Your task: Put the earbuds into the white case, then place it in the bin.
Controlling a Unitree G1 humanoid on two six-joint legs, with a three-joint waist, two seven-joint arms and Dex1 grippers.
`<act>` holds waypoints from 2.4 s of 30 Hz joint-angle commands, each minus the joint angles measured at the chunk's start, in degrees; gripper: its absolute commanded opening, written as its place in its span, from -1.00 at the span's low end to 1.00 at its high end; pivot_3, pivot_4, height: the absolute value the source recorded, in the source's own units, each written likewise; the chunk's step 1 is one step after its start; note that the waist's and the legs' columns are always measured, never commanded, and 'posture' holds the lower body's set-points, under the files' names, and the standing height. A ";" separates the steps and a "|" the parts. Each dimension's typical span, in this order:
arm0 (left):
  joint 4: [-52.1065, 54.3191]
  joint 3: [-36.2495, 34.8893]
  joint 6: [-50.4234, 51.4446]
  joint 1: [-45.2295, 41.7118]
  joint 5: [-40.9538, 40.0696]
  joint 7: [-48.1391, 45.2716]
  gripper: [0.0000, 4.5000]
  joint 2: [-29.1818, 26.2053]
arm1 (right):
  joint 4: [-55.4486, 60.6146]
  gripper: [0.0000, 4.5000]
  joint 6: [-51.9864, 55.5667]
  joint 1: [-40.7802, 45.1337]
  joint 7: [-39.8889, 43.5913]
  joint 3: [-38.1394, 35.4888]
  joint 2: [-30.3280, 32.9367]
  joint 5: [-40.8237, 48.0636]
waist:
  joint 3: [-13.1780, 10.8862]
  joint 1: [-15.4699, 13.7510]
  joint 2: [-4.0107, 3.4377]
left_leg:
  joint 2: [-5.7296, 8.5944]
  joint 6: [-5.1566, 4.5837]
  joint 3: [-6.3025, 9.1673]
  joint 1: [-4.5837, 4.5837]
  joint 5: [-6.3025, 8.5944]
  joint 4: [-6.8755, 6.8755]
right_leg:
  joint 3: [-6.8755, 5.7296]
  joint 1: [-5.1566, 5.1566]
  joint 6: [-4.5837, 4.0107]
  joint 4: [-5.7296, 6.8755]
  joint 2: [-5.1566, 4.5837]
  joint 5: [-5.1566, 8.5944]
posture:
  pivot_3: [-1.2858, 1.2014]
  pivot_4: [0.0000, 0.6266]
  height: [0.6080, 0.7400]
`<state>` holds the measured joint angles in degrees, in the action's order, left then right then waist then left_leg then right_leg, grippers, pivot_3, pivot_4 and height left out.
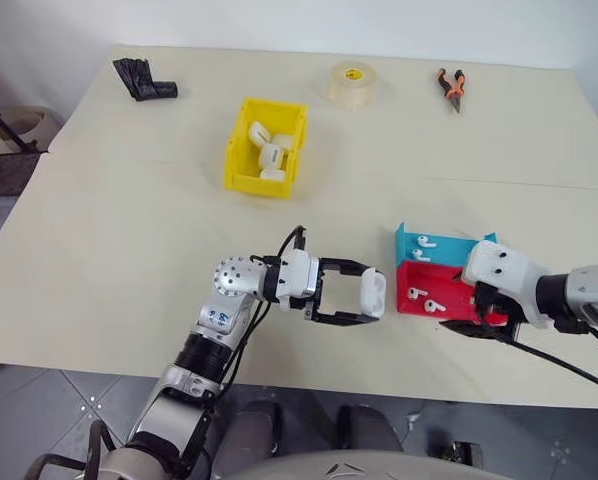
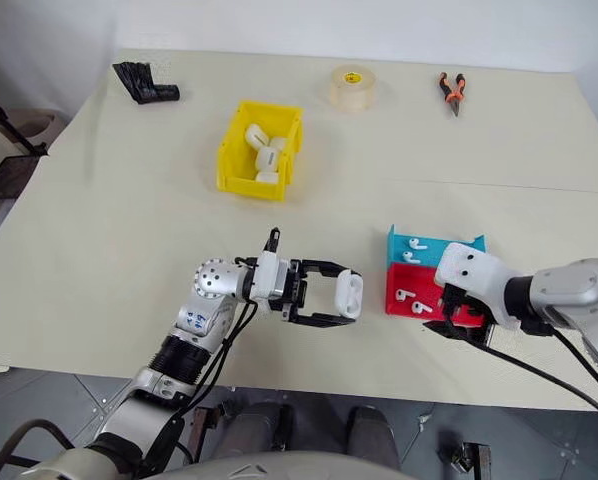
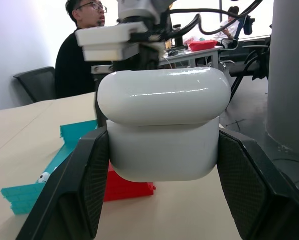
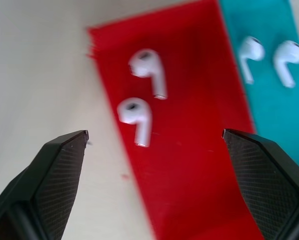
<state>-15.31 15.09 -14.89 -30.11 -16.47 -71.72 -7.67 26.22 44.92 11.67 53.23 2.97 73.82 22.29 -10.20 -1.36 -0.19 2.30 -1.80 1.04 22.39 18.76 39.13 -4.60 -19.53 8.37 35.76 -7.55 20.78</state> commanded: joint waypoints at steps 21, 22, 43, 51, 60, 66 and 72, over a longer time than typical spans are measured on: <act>3.44 1.11 1.29 -0.32 -0.46 1.71 0.24 -0.27 | -0.40 0.45 4.10 8.94 2.97 10.82 -6.09 -7.53 | 0.00 -0.10 0.00 | 0.05 0.00 0.00 0.01 0.00 0.02 | 0.01 -0.03 0.00 0.02 -0.03 0.00 | 0.03 -0.52 1.00; 3.44 1.10 1.31 -0.37 -0.46 1.72 0.24 -0.28 | -0.41 0.45 4.09 9.09 3.03 11.13 -6.15 -8.04 | 0.00 -0.09 0.00 | 0.04 0.00 0.00 0.01 0.00 0.02 | 0.01 -0.03 0.00 0.02 -0.03 0.00 | 0.03 -0.52 1.00; 4.12 0.88 1.80 -0.22 -0.47 2.15 0.24 -0.57 | -0.82 -0.54 3.94 8.87 4.85 11.73 -6.93 -10.77 | 0.00 -0.07 0.00 | 0.03 0.00 0.01 0.00 0.00 0.02 | 0.01 -0.03 0.00 0.03 -0.02 0.00 | 0.03 -0.52 1.00; 4.00 0.87 1.77 -0.25 -0.57 1.90 0.24 -0.68 | -0.50 -0.74 4.69 8.61 3.70 9.60 -7.87 -10.35 | 0.00 -0.03 0.00 | 0.02 0.00 0.00 -0.01 0.00 0.02 | 0.01 -0.02 0.00 0.03 -0.01 0.00 | 0.03 -0.52 1.00; 2.83 -0.74 3.20 -1.84 -3.03 -0.30 0.24 -1.92 | 4.61 -0.74 -4.44 0.19 5.73 -17.04 -18.55 4.30 | -0.03 -0.29 0.05 | 0.04 0.00 0.03 0.00 0.00 0.02 | -0.03 0.00 0.01 0.05 -0.02 -0.01 | 0.03 -0.52 1.00; 3.21 -2.35 6.58 -2.81 -6.55 -1.44 0.24 -1.32 | 7.87 -0.74 -13.80 -3.44 2.07 -25.28 -35.17 15.64 | -0.03 -0.08 0.05 | 0.06 0.00 0.01 -0.02 0.00 0.02 | -0.01 0.00 0.04 0.11 0.00 -0.02 | 0.03 -0.52 1.00; 3.15 -4.11 11.23 -5.12 -9.52 -1.78 0.24 -0.86 | 12.63 -0.74 -16.33 -4.37 -6.96 -21.28 -46.12 19.91 | -0.03 0.04 0.05 | 0.04 0.00 0.02 -0.06 -0.01 -0.01 | 0.02 -0.02 0.04 0.17 0.04 -0.02 | 0.03 -0.52 1.00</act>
<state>-13.94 11.90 -4.64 -34.37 -24.10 -73.41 -8.89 35.91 30.39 7.84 48.34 -19.03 28.70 40.53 -10.22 -1.32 -0.15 2.34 -1.79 1.06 22.33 18.76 39.12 -4.58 -19.56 8.41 35.94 -7.52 20.76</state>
